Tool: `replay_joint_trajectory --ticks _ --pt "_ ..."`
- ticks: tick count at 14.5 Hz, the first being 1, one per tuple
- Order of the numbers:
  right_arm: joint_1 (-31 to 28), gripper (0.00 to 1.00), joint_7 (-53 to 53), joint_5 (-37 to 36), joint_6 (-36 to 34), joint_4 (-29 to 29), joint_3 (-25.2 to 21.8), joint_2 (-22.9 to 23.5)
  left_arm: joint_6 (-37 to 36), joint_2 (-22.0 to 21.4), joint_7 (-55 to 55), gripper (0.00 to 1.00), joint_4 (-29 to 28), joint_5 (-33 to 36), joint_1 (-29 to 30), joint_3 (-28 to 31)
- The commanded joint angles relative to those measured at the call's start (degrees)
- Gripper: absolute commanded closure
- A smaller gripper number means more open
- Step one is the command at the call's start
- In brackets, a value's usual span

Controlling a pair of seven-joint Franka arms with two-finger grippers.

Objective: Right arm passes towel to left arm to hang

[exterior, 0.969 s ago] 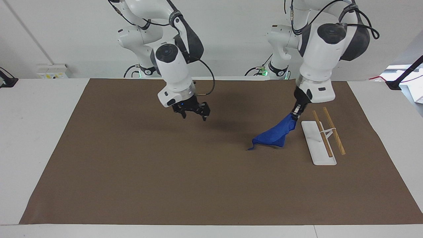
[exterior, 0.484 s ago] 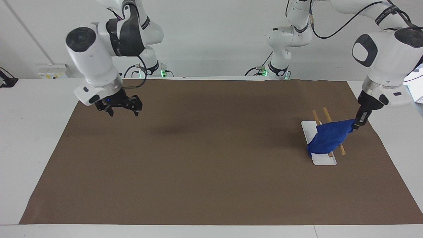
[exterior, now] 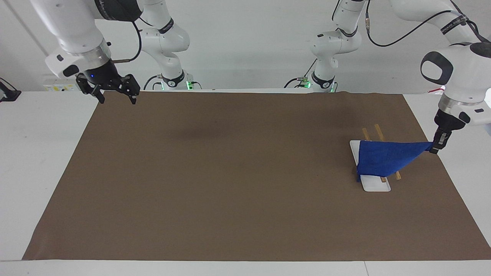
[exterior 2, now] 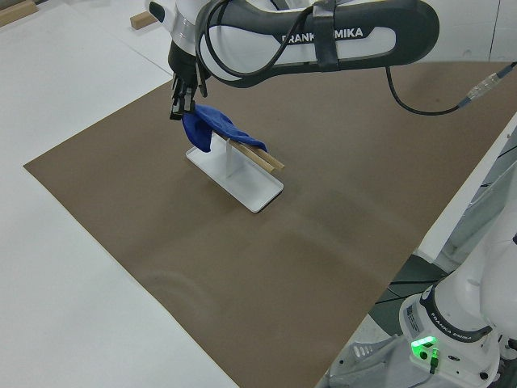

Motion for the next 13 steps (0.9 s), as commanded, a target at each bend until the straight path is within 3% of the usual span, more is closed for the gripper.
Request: replay_joint_trajectory --ticks 1,4,6,10,12,13 --pt "-2.7 0.00 -0.5 -1.0 -1.6 -0.5 0.7 -2.2 3.6 -1.7 0.9 1.00 -3.5 1.1 1.3 -0.6" --pt "-3.2 0.00 -0.7 -0.9 1.3 -4.5 0.7 -4.1 8.1 -0.7 1.7 1.00 -3.4 1.1 2.8 -0.6" --pt "-5.9 0.00 -1.2 -0.3 1.1 -2.9 2.5 -2.2 8.6 0.1 1.5 1.00 -3.0 1.0 3.1 -0.6" --pt "-5.6 0.00 -1.2 -0.6 0.5 -1.7 2.8 -0.6 9.7 0.6 1.6 1.00 -3.0 1.0 4.0 -0.6" --pt "-1.8 0.00 -1.0 -0.8 1.0 -1.6 0.1 0.6 10.3 1.2 1.5 1.00 -2.9 1.0 4.2 -0.6" --pt "-0.1 0.00 -1.2 -0.3 1.0 -1.3 -3.8 1.6 10.7 1.4 1.5 1.00 -2.9 1.0 4.3 -0.6"
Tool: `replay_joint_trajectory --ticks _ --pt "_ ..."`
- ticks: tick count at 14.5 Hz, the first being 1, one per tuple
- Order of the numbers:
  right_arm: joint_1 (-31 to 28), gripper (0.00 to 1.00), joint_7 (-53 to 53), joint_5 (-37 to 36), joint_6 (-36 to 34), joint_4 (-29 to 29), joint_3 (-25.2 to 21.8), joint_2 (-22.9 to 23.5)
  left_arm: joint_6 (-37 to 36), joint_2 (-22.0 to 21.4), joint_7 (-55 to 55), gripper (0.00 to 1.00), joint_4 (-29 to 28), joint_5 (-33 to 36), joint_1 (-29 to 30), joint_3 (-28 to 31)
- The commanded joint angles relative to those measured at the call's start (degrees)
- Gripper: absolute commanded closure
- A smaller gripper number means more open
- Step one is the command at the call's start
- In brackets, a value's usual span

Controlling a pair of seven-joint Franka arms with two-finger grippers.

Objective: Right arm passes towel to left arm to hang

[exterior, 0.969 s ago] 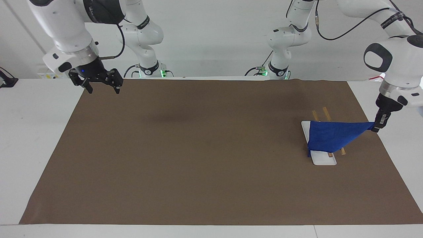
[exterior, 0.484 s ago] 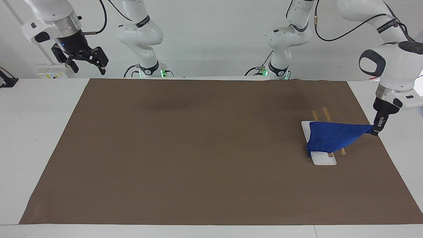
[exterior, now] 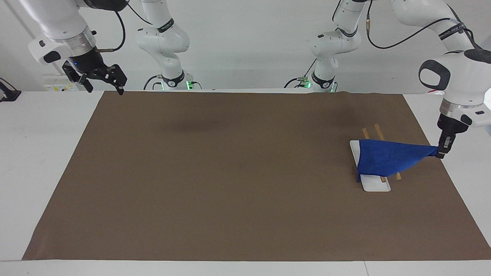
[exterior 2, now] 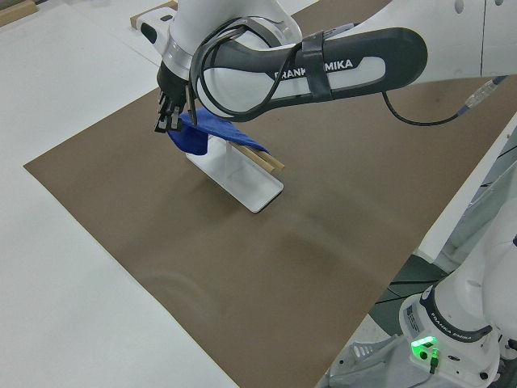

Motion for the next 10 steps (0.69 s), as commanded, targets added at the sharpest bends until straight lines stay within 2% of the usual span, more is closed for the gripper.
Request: replay_joint_trajectory --ticks 1,8,9,10 --pt "3.1 0.00 -1.4 -0.1 0.3 1.3 -5.0 2.0 2.5 0.5 0.5 1.00 -0.7 1.0 1.3 -0.6" --pt "1.3 0.00 -3.4 -0.7 -1.1 0.2 -2.1 -0.8 2.6 0.8 0.8 1.00 -0.3 1.0 2.4 -0.6" --pt "1.1 0.00 -3.6 -0.8 -0.1 0.3 -1.9 -0.6 2.6 0.9 0.7 0.99 -0.8 1.0 1.7 -0.7" --pt "0.9 0.00 -3.8 -0.8 0.6 0.4 -1.9 -0.6 2.1 1.4 0.8 0.90 -1.0 1.0 1.3 -0.7"
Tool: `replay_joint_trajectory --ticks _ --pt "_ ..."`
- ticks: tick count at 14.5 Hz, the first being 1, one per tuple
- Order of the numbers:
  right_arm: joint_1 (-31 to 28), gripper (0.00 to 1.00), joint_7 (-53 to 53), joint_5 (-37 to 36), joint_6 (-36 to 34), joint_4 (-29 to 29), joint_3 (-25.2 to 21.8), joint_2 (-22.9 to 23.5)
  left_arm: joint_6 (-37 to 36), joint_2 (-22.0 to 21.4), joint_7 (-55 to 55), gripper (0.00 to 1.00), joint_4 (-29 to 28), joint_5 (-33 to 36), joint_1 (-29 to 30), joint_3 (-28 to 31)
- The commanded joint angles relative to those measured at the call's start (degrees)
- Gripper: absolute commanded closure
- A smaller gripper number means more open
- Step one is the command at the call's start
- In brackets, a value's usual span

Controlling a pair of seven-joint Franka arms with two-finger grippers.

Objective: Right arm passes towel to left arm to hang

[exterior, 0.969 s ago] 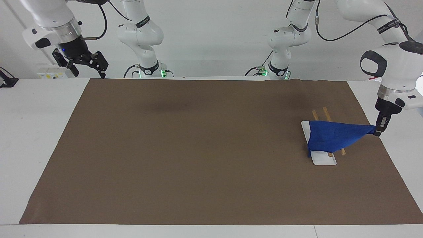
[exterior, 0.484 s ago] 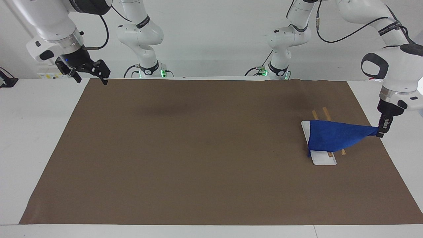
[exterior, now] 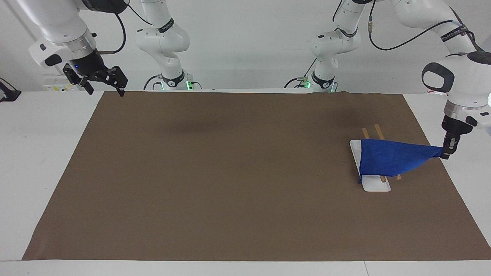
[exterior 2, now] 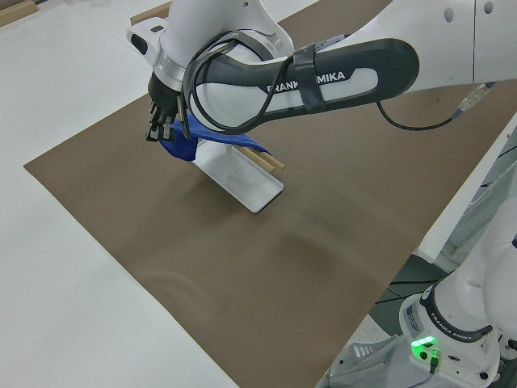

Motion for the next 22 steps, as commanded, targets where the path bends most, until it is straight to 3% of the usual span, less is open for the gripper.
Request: replay_joint_trajectory --ticks 1,2,3,7,10,13,15,17,20,22 --pt "-1.9 0.00 -2.2 -0.7 0.8 -0.4 0.9 -0.6 0.0 0.5 0.5 0.55 -1.0 1.1 -1.6 -0.4" --pt "-1.8 0.00 -2.3 -0.7 0.7 -0.4 0.9 -0.6 -1.3 0.5 0.4 0.12 -0.9 1.1 -1.9 -0.4" --pt "-1.9 0.00 -2.4 -0.7 0.8 -0.4 0.9 -0.6 -3.1 0.2 0.2 0.00 -0.7 1.1 -2.4 -0.4" --pt "-2.1 0.00 -3.9 -0.4 0.7 -0.5 0.5 -0.6 -9.7 -2.3 -0.4 0.00 -0.2 1.0 -3.5 -0.8" --pt "-2.2 0.00 -3.9 -0.4 0.2 -0.4 0.4 -0.6 -19.5 -5.8 3.3 0.00 1.1 0.8 -6.5 -1.1" --pt "-2.4 0.00 -4.0 -0.4 -0.3 -0.4 0.1 -0.7 -38.3 -6.7 10.8 0.00 9.2 0.7 -11.6 -1.1" --pt "-3.0 0.00 -4.0 -0.2 -0.6 -0.4 0.1 -0.7 -46.5 -6.8 15.7 0.00 13.3 0.4 -15.2 -1.2" --pt "-3.1 0.00 -4.0 -0.3 -0.8 -0.4 0.0 -0.7 -49.0 -7.3 18.3 0.00 15.0 -1.3 -17.5 -1.2" --pt "-4.1 0.00 -4.2 -0.1 -1.3 -2.3 0.0 -2.0 -49.3 -6.2 27.9 0.00 18.6 -4.3 -17.5 -1.1" --pt "-4.3 0.00 -4.2 0.0 -0.5 -3.0 0.0 -2.3 -49.3 -5.7 28.6 0.00 19.3 -4.3 -17.0 -1.0"
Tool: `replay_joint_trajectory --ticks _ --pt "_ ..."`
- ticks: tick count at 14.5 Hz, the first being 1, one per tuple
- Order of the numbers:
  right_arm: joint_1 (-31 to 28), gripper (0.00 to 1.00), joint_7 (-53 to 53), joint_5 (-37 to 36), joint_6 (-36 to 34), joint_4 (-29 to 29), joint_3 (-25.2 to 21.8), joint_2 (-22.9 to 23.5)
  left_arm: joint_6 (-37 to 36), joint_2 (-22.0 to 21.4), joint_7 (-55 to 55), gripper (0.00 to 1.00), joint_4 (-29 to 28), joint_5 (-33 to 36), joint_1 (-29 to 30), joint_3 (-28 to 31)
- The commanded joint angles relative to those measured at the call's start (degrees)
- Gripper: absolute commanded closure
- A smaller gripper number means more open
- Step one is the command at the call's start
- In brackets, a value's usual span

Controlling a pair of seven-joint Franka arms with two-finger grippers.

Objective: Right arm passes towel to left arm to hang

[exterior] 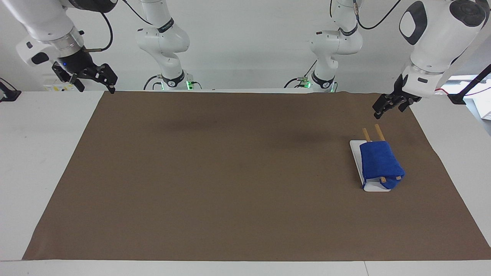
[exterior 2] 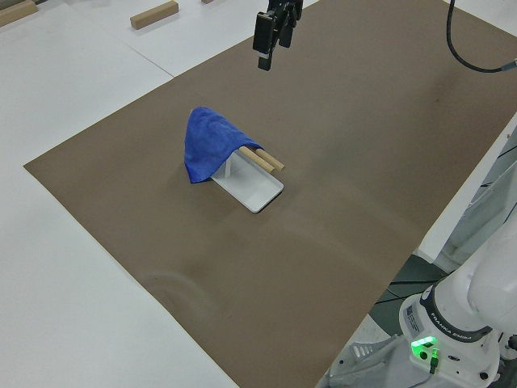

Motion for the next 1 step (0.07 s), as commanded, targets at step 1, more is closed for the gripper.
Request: replay_joint_trajectory --ticks 1 --pt "-0.9 0.00 -1.5 0.1 1.0 -2.4 0.4 -1.9 -1.8 1.8 3.0 0.00 2.6 -1.0 0.5 0.8"
